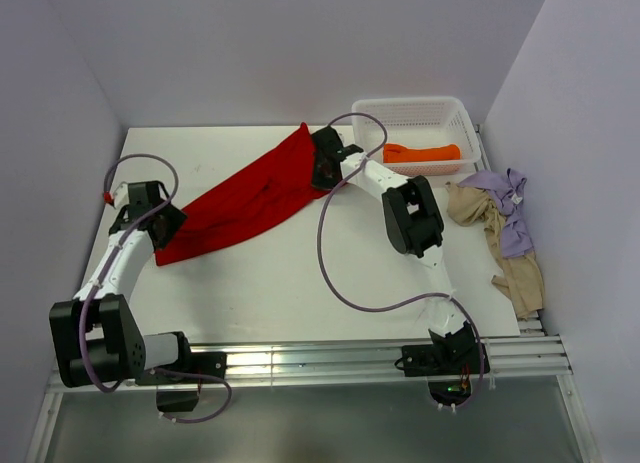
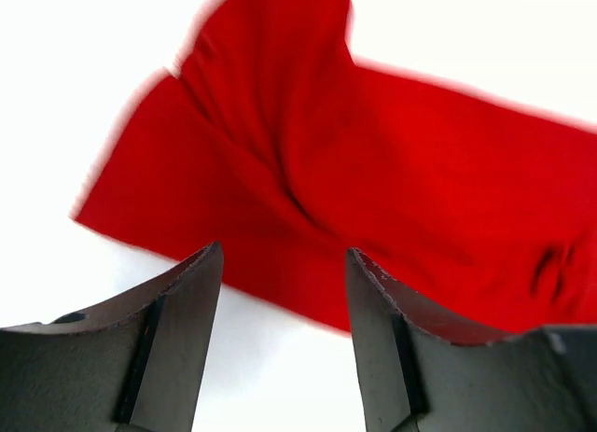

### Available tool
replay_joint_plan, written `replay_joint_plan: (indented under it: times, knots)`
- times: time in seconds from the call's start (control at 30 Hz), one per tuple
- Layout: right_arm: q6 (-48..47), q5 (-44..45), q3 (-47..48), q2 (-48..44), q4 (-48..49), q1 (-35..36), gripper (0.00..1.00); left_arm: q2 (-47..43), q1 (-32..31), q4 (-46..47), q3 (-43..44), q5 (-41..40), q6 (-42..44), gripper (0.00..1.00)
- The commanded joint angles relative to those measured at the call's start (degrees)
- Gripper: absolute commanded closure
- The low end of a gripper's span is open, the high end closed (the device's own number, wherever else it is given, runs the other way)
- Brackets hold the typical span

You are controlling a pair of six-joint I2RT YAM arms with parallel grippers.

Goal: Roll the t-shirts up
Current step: Fold the tshirt

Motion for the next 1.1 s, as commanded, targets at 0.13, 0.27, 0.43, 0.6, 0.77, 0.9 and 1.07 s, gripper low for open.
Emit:
replay_joint_plan:
  times: [0.13, 0.27, 0.43, 0.6, 0.77, 0.9, 1.07]
  knots:
    - [-2.6, -1.1, -1.1, -4.9, 2.1, -0.1, 0.91, 8.0, 5.7, 11.7, 4.5, 3.2, 1.1, 0.4]
    - [-3.4, -1.7, -2.4, -5.5, 4.1, -0.1, 0.93, 14.9, 5.9, 12.9, 10.2, 3.6, 2.8, 0.43]
    - [-3.6, -1.1, -2.5, -5.4, 4.2, -0.1, 1.0, 25.1, 6.1, 12.4, 18.7, 1.6, 2.9, 0.46]
    - [-3.6, -1.8, -2.8, -5.3, 4.7, -0.1, 1.0, 36.1, 6.2, 9.5, 27.2, 1.1, 2.5, 0.56]
    - [-4.1, -0.8, -2.8, -5.6, 4.2, -0.1, 1.0, 42.4, 6.9, 2.6, 31.7, 2.6, -0.7, 0.89]
    - [-4.0, 1.0, -1.4, -5.3, 2.4, -0.3, 1.0, 42.5, 7.7, 1.3, 29.6, 2.7, -1.5, 1.0]
    - [-3.3, 1.1, 2.3, -2.2, -1.4, -1.4, 1.0, 40.1, 7.9, 0.7, 24.3, 1.2, -1.0, 1.0]
